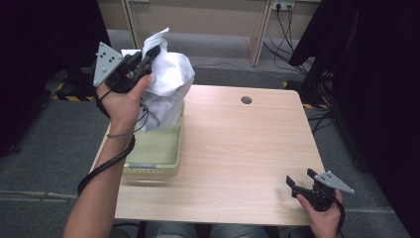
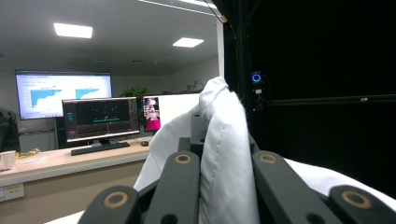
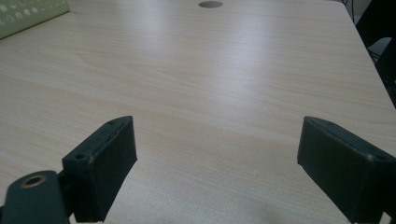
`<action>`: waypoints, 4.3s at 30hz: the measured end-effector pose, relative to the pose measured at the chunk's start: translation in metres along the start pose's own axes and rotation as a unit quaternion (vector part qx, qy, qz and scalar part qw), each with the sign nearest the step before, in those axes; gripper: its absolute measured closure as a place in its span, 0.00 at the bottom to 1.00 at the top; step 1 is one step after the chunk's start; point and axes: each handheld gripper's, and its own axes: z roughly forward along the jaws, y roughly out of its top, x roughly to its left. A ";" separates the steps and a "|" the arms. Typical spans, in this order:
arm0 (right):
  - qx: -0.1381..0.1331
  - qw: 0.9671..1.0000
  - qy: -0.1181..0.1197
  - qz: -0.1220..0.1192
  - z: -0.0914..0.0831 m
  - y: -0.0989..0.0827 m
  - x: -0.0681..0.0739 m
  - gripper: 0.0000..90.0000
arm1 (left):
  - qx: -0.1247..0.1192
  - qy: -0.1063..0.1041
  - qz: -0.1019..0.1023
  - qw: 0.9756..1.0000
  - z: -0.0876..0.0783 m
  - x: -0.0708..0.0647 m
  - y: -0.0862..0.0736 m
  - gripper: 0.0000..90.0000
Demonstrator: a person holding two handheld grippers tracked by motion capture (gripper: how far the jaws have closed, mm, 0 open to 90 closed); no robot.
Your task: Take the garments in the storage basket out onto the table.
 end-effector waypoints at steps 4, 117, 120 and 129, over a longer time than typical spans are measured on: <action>0.000 1.000 0.000 -0.001 0.000 0.000 0.000 0.13 | -0.001 -0.002 -0.002 1.000 0.000 -0.002 0.001 0.94; -0.002 1.000 0.001 0.000 0.000 0.000 -0.001 0.14 | 0.010 -0.110 -0.021 0.994 0.049 -0.092 -0.020 0.94; -0.002 1.000 0.002 0.000 0.000 0.000 -0.001 0.14 | 0.012 -0.113 -0.021 0.993 0.050 -0.094 -0.022 0.94; -0.002 1.000 0.002 0.000 0.000 0.000 -0.001 0.14 | 0.021 -0.119 -0.024 0.992 0.053 -0.102 -0.030 0.94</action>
